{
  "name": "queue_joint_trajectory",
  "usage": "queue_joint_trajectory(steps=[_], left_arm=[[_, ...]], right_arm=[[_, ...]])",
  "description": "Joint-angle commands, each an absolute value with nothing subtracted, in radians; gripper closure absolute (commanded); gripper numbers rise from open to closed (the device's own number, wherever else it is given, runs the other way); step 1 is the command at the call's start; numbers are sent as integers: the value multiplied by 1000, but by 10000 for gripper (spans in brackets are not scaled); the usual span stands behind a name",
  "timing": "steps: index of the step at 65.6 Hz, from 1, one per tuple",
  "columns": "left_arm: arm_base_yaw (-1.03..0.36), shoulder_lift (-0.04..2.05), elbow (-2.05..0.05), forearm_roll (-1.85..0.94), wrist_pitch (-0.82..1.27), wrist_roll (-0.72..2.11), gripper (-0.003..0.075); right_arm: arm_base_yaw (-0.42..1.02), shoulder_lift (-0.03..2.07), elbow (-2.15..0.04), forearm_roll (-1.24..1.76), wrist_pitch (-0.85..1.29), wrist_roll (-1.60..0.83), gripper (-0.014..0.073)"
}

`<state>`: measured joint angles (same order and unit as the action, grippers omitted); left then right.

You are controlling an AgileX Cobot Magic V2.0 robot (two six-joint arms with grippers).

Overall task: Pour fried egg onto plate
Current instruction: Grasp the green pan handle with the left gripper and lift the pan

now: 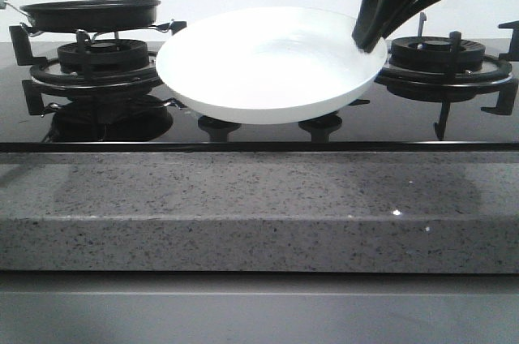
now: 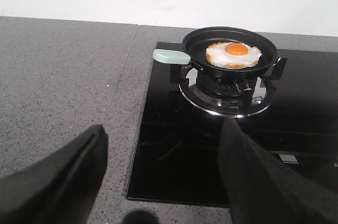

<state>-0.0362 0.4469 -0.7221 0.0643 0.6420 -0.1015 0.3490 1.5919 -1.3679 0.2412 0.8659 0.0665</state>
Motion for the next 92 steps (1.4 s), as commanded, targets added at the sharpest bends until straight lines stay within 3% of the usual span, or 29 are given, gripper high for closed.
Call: queue_joint_trajectory(steps=[1,35,48,74,92], left_arm=[[-35,462,-748,66,561,-112,262],[-35,462,-748,46,519,-112,259],[-35,498,-774,62,541,-112,181],[-27,846,-963,-27,707,-114,162],[131,1155,-1170,-258,821,-46,163]], right_arm=[[348,1553,-1394,249,830,64,661],[348,1553,-1394,249,830,64,661],[348,1553,-1394,249,830,64,661],[348,1552,-1394,249,829,64,661],[348,1552,-1394,249,829,64,661]])
